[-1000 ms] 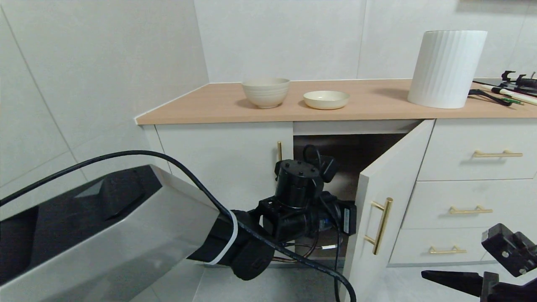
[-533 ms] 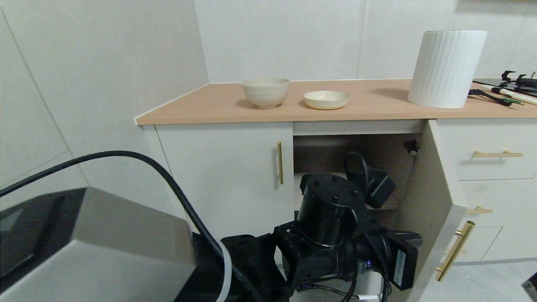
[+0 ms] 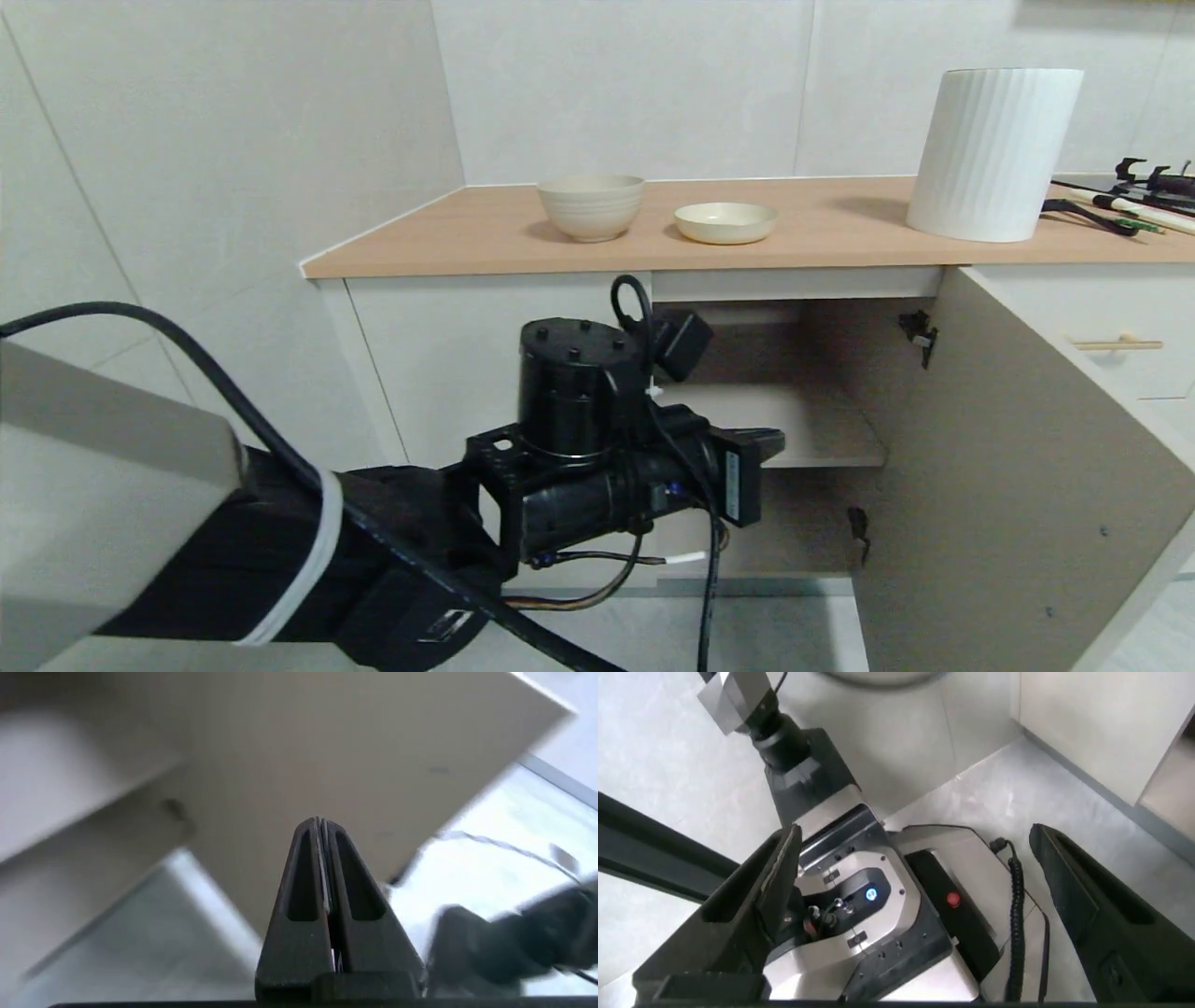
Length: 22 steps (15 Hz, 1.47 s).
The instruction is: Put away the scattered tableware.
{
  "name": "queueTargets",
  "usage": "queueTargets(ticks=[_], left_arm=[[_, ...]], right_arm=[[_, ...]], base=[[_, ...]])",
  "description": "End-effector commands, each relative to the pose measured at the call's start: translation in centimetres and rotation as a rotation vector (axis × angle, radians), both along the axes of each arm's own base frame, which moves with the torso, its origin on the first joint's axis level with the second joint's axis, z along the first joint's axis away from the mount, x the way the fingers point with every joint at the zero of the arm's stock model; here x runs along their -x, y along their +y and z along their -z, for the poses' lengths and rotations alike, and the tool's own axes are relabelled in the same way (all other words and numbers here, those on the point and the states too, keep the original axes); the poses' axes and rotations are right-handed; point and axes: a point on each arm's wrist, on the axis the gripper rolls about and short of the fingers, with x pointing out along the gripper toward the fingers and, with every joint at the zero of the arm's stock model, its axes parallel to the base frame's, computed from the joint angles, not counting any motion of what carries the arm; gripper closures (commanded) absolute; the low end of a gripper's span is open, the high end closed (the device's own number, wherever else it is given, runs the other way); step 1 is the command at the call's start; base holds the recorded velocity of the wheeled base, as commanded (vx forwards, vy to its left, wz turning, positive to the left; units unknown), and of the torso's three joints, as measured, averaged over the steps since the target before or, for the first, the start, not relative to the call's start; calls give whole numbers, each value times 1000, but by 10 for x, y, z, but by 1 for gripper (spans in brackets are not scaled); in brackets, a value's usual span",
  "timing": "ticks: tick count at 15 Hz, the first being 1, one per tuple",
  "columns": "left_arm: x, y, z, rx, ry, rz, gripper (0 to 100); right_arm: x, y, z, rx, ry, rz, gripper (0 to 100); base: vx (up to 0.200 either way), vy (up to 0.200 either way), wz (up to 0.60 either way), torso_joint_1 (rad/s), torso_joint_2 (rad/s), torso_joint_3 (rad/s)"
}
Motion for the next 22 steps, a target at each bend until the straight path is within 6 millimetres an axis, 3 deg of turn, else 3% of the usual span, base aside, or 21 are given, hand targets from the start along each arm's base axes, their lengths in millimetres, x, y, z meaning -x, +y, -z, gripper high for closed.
queueTargets(ticks=[1,4,6,8,10,12,13,15,16,22], left_arm=[[9,70,-27,25,-33,-148,100],[40,148,-44,46,-88,-310,100],[64,183,-51,53,-110,-400,100],[94,206,-65,53,-115,-449,100],[120,219,-76,19,-66,-458,100],[127,224,-91,-8,-27,-481,100],[127,226,-94,-13,-19,-495,100],[125,226,-93,-24,-5,-494,100],[124,226,-93,-24,-5,-494,0],[119,225,-103,15,-59,-503,0]], right_arm=[[-15,11,-7,26,18,44,0],[-43,29,-27,27,-11,146,0],[-61,42,-46,0,-73,214,0],[-85,57,-55,-12,-117,288,0],[-111,64,-64,-43,-158,369,0],[-133,61,-76,-22,-147,438,0],[-140,59,-76,6,-123,463,0],[-135,55,-77,35,-97,475,0],[-131,52,-79,47,-102,506,0],[-127,47,-85,110,-86,605,0]], base=[[0,0,0,0,0,0],[0,0,0,0,0,0],[0,0,0,0,0,0],[0,0,0,0,0,0],[0,0,0,0,0,0],[0,0,0,0,0,0],[0,0,0,0,0,0],[0,0,0,0,0,0],[0,0,0,0,0,0],[0,0,0,0,0,0]])
